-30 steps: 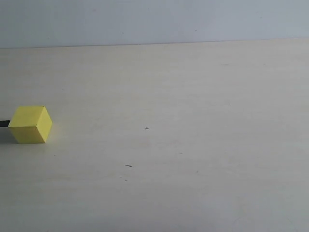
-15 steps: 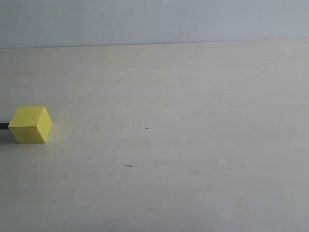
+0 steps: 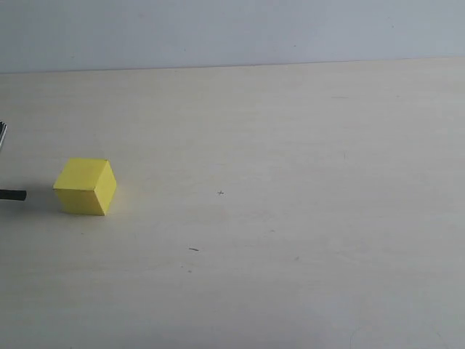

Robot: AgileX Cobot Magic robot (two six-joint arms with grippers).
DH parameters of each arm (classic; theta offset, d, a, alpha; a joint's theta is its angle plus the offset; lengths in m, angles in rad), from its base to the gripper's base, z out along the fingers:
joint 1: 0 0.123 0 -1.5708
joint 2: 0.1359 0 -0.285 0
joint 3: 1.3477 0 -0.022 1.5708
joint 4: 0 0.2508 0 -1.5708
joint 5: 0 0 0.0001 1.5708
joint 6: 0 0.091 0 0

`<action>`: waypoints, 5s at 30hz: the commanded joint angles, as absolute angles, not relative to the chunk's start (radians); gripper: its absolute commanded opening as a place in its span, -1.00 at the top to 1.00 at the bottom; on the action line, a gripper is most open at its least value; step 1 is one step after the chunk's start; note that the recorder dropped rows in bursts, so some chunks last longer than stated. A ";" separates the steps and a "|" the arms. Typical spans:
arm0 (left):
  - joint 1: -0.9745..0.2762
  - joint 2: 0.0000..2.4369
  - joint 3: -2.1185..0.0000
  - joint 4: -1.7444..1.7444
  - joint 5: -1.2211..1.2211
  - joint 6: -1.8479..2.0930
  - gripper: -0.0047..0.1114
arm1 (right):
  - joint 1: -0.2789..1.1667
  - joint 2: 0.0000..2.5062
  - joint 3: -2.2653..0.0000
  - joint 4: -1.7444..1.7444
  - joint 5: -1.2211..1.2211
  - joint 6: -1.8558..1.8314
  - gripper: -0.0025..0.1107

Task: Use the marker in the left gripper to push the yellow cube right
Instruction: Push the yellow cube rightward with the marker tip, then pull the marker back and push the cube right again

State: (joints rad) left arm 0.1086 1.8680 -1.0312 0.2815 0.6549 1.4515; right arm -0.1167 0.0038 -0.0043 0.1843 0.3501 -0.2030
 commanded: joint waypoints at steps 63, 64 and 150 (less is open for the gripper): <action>-0.163 1.843 -1.035 0.248 0.681 1.267 0.92 | -0.123 0.000 0.000 0.184 0.346 -0.204 0.96; -0.158 1.843 -1.035 0.248 0.679 1.267 0.92 | -0.123 0.000 0.000 0.184 0.346 -0.204 0.96; -0.521 1.930 -1.202 0.314 0.665 0.653 0.92 | -0.123 0.000 0.000 0.184 0.338 -0.204 0.96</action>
